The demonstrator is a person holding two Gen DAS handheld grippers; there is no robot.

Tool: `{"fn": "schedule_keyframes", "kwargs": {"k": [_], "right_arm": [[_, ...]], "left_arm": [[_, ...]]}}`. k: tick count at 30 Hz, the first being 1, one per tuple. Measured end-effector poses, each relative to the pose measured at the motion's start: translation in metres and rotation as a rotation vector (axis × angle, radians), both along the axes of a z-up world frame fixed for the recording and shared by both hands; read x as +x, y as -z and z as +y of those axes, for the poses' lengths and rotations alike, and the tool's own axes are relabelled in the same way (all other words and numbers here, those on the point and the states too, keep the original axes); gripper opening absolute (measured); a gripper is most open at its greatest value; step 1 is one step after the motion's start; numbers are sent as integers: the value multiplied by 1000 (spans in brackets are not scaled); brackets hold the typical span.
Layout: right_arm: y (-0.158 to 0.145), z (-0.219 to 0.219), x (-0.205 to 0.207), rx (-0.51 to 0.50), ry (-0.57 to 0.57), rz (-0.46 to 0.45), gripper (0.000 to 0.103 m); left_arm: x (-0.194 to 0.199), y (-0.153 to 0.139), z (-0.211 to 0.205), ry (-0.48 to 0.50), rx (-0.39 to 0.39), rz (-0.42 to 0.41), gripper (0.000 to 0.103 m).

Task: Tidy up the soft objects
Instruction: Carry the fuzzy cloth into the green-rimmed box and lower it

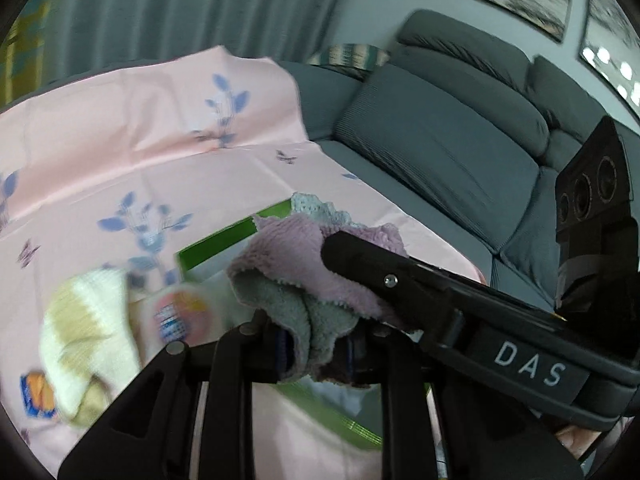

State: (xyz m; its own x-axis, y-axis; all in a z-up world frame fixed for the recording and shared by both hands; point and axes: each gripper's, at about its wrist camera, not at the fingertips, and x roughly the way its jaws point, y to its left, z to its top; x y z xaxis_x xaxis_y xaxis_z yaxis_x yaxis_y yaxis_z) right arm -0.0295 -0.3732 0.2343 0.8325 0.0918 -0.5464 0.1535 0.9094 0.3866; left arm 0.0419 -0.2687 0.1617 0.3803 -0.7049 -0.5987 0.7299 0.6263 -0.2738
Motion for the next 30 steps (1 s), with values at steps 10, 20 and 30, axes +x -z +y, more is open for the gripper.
{"fn": "schedule_keyframes", "kwargs": {"k": [10, 20, 30], "right_arm": [[26, -69, -12, 49, 191, 40, 26], [41, -93, -19, 80, 276, 78, 26], [60, -99, -8, 71, 307, 154, 26]], "left_arm": [[-2, 26, -69, 110, 17, 70, 18], [-3, 40, -91, 115, 91, 80, 30], [0, 42, -67, 48, 121, 89, 51]]}}
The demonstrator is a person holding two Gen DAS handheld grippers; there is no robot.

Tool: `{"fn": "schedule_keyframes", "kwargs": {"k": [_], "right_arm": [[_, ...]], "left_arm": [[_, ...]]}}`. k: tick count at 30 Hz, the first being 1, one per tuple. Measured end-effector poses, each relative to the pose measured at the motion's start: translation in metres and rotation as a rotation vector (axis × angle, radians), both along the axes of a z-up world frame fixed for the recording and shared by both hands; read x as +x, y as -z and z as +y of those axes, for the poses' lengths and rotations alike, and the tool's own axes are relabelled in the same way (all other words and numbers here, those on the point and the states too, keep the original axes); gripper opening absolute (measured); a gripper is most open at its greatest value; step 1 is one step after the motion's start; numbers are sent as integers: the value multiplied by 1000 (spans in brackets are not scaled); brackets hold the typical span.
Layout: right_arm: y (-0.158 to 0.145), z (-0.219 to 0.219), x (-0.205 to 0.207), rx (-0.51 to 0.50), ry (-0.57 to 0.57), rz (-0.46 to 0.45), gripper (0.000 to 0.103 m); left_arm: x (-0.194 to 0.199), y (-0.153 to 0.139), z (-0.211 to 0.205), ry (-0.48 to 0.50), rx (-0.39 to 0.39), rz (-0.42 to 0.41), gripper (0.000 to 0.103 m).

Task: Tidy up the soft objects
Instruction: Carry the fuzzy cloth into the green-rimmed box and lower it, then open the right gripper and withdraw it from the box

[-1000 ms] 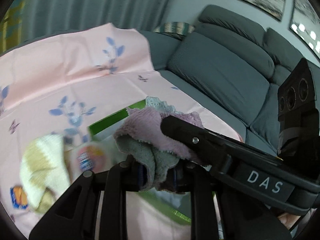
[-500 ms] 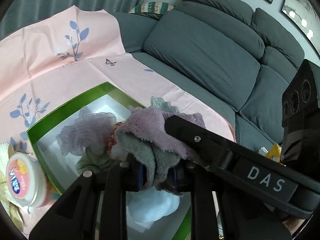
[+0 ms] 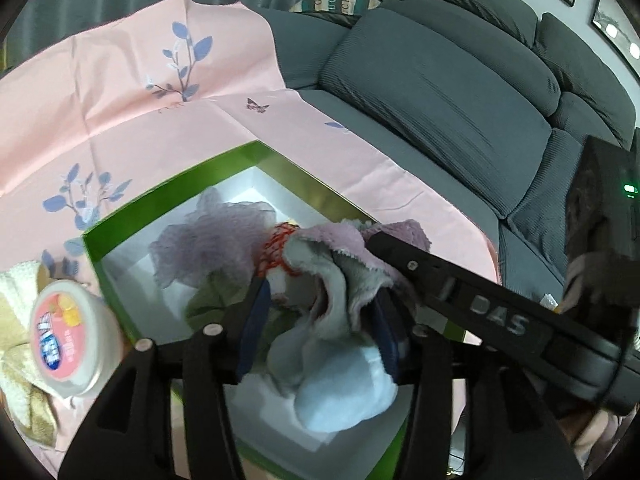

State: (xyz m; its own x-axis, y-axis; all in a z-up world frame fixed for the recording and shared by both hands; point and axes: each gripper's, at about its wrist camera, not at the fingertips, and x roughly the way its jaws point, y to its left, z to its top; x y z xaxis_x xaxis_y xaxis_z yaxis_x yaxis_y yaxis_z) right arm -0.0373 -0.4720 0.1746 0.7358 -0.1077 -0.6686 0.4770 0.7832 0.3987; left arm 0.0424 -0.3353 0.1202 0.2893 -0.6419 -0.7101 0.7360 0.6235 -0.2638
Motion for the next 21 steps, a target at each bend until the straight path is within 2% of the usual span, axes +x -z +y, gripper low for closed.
{"fn": "schedule_keyframes", "kwargs": {"k": [6, 11, 13, 14, 15, 16, 17, 18, 19, 21], "right_arm": [[11, -2, 12, 9, 16, 42, 25], [11, 1, 15, 12, 25, 29, 26], [5, 4, 13, -5, 20, 18, 28], [1, 6, 11, -17, 20, 4, 30], [-2, 8, 8, -25, 19, -7, 36], [-5, 11, 6, -33, 15, -22, 48], [-9, 14, 3, -37, 7, -41, 55], [-13, 17, 1, -39, -1, -61, 68], [-17, 19, 0, -42, -8, -77, 75], [-25, 29, -3, -62, -33, -105, 76]], "left_arm": [[-4, -8, 23, -41, -6, -17, 63], [-6, -16, 47, -88, -26, -3, 65], [-6, -18, 57, -113, -33, 6, 69], [-7, -19, 62, -124, -37, 11, 75], [-8, -21, 69, -138, -44, 16, 78], [-8, -22, 77, -150, -53, 21, 78], [-9, -23, 86, -160, -57, 28, 78], [-10, -24, 92, -169, -57, 33, 78], [-10, -24, 102, -190, -57, 37, 78], [-10, -25, 121, -233, -56, 40, 78]]}}
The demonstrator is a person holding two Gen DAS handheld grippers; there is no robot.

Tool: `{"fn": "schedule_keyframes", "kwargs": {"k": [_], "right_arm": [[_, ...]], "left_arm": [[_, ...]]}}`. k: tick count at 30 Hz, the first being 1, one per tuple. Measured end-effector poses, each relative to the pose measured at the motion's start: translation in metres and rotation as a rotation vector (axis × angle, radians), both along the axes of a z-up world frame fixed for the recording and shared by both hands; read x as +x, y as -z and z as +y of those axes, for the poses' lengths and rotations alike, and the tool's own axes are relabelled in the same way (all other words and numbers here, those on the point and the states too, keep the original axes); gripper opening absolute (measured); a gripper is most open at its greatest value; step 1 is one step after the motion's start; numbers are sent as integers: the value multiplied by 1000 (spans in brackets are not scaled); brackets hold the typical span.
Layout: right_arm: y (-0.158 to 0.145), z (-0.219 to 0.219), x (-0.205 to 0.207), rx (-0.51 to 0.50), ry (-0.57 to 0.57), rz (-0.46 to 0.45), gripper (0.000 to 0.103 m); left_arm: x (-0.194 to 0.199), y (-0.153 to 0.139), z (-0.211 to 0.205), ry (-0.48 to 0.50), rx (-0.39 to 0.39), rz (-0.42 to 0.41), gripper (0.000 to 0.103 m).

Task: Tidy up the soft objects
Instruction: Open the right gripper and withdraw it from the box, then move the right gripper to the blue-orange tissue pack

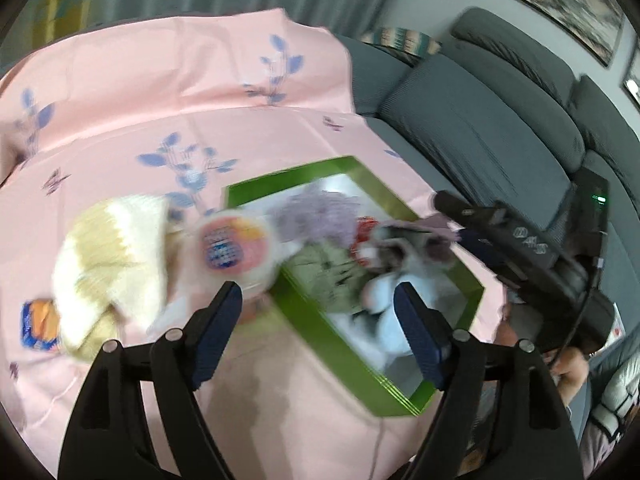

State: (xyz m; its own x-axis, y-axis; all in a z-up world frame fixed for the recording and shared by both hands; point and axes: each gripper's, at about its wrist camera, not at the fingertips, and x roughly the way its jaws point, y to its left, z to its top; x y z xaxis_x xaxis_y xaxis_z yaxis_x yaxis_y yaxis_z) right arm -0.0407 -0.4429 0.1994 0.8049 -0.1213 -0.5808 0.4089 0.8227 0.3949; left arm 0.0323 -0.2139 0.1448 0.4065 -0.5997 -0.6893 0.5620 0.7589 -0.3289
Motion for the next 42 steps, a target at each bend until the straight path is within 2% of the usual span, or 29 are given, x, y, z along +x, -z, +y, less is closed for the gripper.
{"fn": "schedule_keyframes", "kwargs": {"k": [5, 7, 11, 18, 29, 42], "right_arm": [[-11, 28, 1, -39, -58, -1, 77], [-14, 43, 0, -51, -87, 3, 86], [-17, 75, 2, -87, -147, 20, 87], [-8, 140, 5, -139, -272, 107, 87], [4, 222, 15, -200, -415, 222, 87], [48, 273, 53, -18, -522, 351, 87]], "left_arm": [[-3, 7, 60, -119, 47, 7, 87], [-5, 11, 89, -178, 64, 21, 87], [-12, 19, 146, -292, 56, 53, 89], [-32, 36, 205, -420, 56, 101, 89], [-53, 55, 241, -493, 51, 116, 90], [-47, 104, 253, -556, 106, 199, 90]]}}
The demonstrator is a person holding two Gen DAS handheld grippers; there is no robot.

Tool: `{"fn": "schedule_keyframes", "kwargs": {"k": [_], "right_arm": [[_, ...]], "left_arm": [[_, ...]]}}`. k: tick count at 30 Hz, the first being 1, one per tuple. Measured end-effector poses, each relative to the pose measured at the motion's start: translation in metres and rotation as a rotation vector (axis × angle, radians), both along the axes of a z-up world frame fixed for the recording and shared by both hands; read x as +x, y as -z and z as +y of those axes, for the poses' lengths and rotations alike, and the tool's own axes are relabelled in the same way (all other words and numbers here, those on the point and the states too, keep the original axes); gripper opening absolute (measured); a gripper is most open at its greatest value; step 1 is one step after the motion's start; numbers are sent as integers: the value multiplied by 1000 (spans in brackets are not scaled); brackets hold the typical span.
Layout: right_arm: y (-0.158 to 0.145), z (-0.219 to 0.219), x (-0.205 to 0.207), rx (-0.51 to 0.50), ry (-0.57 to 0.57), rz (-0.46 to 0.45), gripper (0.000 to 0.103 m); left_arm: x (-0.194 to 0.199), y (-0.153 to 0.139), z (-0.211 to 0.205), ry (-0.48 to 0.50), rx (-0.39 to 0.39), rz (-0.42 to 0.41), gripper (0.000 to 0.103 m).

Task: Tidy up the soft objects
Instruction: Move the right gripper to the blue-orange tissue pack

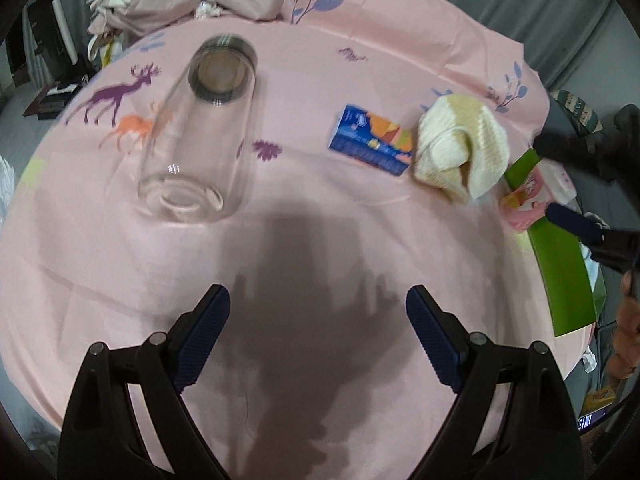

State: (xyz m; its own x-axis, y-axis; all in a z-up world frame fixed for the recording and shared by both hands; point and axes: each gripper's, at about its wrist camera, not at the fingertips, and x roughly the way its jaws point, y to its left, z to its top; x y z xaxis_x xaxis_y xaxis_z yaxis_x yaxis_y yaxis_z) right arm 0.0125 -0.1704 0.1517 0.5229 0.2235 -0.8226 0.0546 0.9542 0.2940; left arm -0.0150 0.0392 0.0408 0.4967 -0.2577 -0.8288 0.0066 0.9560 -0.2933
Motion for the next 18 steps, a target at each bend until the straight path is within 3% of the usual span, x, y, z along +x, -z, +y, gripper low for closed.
{"fn": "schedule_keyframes", "kwargs": {"k": [4, 9, 14, 18], "right_arm": [[16, 23, 22, 37, -42, 56, 87], [34, 57, 49, -28, -113, 115, 87], [54, 72, 80, -33, -137, 193, 87], [67, 82, 97, -115, -145, 229, 87]], "left_arm": [[3, 14, 4, -22, -3, 41, 89], [4, 16, 4, -27, 3, 29, 90], [4, 18, -1, -11, -11, 24, 101], [6, 18, -1, -18, -16, 28, 101]]}}
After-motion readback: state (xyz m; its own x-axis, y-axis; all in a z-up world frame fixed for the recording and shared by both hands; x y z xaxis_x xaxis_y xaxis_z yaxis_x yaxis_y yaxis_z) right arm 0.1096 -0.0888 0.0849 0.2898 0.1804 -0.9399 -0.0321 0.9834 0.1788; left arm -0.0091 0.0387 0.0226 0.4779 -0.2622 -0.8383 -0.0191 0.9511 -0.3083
